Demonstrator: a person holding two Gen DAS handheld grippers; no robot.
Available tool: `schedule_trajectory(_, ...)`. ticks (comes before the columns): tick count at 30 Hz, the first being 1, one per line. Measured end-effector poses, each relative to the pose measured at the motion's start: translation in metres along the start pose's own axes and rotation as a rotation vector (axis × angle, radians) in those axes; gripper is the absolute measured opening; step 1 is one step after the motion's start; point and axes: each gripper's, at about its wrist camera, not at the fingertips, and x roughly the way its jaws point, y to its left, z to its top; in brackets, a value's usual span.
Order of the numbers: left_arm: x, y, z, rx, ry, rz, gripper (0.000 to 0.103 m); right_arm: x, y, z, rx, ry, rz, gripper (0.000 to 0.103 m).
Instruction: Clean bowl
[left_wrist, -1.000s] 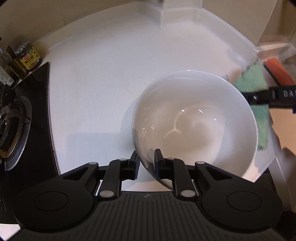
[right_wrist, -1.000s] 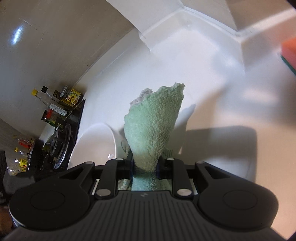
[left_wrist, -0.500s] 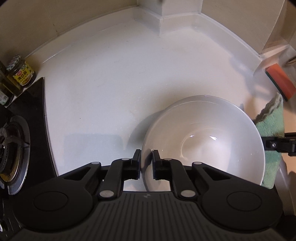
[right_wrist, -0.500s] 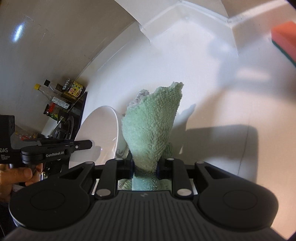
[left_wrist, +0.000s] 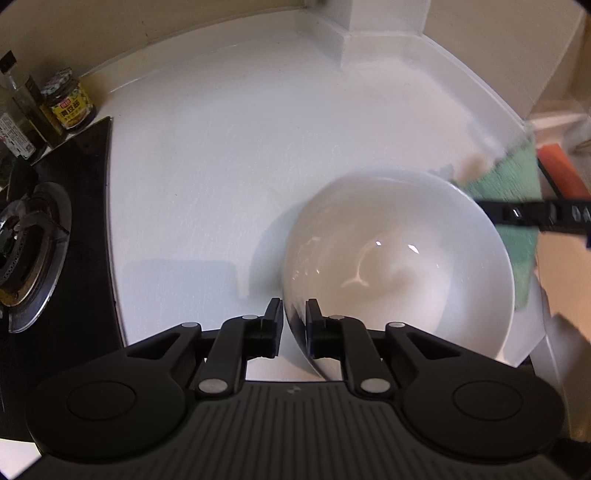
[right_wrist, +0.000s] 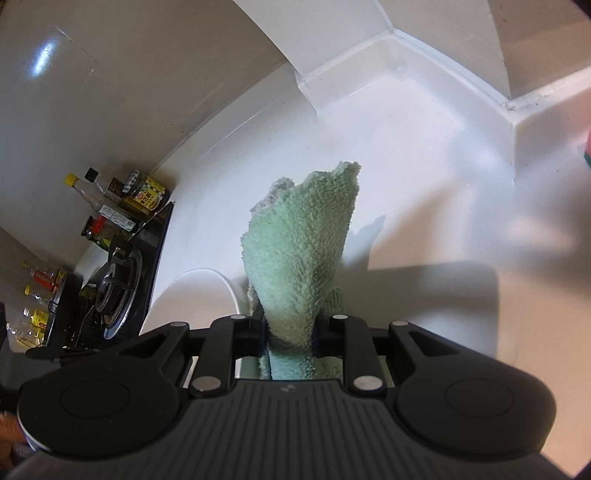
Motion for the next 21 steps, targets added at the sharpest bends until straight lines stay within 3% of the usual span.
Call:
schedule_trajectory(9, 0.006, -0.005, 0.011, 0.066, -0.008, 0.024, 0.009, -0.020, -0.006, -0.034, 0.060, 0.038, 0.036, 0.019)
schedule_trajectory(21, 0.008, 0.004, 0.016, 0.029, -0.030, 0.076, 0.010, 0.001, 0.001, -0.005, 0.014, -0.018, 0.034, 0.019)
